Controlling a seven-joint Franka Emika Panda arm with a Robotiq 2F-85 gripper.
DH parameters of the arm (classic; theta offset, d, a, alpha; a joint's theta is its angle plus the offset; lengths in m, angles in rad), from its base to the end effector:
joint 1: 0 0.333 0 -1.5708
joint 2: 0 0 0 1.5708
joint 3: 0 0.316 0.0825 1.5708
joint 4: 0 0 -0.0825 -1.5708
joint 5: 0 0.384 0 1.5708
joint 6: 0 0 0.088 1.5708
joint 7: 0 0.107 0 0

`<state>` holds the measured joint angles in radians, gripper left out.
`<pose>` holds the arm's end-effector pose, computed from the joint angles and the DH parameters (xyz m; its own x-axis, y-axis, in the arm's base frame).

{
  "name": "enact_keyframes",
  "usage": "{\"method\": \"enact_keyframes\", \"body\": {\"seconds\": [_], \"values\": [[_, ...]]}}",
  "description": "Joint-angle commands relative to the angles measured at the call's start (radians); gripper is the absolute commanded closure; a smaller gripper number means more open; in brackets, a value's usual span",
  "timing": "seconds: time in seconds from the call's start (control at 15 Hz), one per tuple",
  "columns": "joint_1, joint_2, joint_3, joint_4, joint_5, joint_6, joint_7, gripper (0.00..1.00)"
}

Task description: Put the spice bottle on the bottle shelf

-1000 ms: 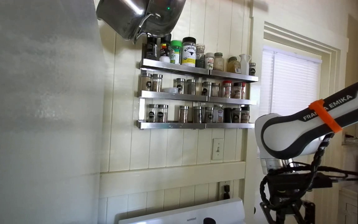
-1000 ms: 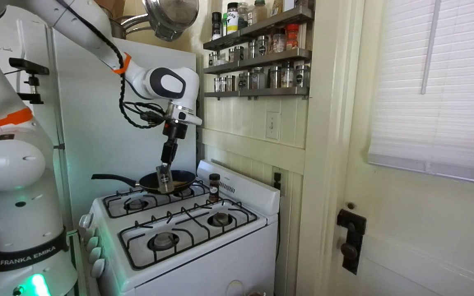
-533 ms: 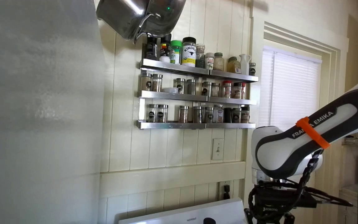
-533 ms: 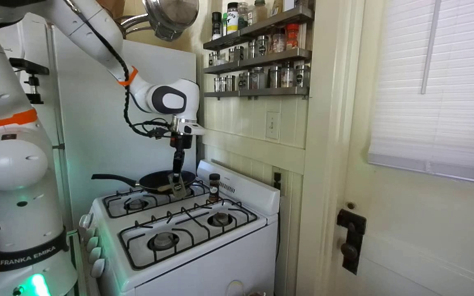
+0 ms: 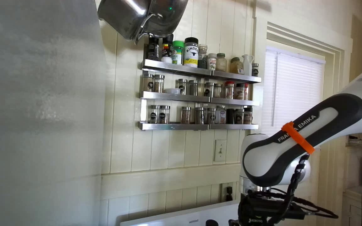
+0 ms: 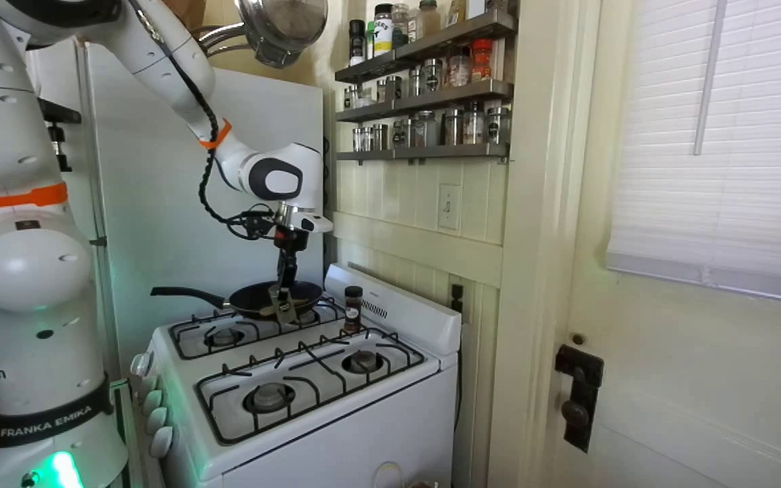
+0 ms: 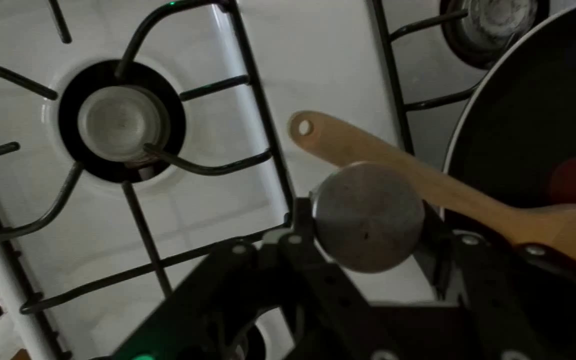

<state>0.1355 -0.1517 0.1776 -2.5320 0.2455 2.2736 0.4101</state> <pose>0.4124 0.1386 0.3203 0.9526 -0.2561 -0.1645 -0.2720 -0.9587 -0.0826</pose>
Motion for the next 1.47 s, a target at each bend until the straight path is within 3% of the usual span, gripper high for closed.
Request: {"method": "enact_keyframes", "body": {"seconds": [0.0, 0.53, 0.87, 1.13, 1.4], "values": [[0.032, 0.035, 0.001, 0.045, 0.077, -0.069, -0.067, 0.75], [0.069, 0.079, 0.021, 0.096, 0.192, -0.247, -0.126, 0.75], [0.044, 0.045, 0.022, 0.066, 0.042, -0.258, 0.031, 0.75], [0.024, 0.056, 0.006, 0.052, -0.057, -0.202, 0.01, 0.75], [0.01, 0.07, -0.012, 0.037, -0.096, -0.052, -0.073, 0.75]]}}
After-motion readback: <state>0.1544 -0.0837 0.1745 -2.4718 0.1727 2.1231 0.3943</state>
